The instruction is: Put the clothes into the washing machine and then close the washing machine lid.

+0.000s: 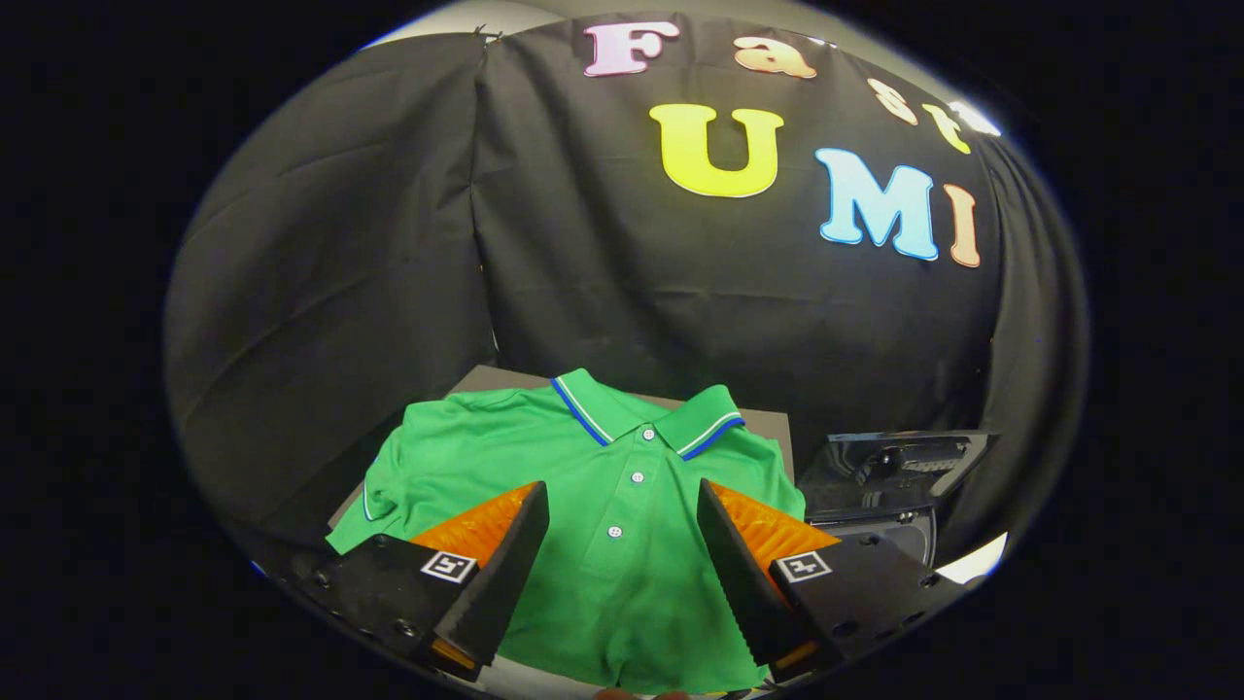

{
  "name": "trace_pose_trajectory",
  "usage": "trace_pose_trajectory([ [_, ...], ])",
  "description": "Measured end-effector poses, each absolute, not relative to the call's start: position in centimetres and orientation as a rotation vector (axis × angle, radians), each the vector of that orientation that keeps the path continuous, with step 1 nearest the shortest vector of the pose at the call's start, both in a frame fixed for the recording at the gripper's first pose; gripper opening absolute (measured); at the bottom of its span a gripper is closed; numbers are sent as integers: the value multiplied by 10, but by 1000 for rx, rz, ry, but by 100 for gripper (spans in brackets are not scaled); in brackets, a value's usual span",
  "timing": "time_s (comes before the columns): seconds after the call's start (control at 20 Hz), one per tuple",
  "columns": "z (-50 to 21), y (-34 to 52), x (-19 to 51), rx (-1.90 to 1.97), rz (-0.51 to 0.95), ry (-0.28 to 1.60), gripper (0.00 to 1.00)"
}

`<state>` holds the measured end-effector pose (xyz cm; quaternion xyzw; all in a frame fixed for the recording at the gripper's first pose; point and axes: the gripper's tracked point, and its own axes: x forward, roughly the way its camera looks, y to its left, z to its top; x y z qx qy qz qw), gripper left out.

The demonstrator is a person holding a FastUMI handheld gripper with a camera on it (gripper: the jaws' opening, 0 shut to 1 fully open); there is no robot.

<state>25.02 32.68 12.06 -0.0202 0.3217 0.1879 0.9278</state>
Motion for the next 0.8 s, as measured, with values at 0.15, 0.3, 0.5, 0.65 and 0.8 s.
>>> trace_pose_trajectory([
  [0.15,104,339,251,-74,393,686,96],
  [0.3,93,344,251,-87,382,709,97],
  [0.5,72,342,258,-116,353,761,98],
  [0.65,60,346,256,-119,351,794,98],
  [0.8,60,348,258,-98,355,790,97],
])
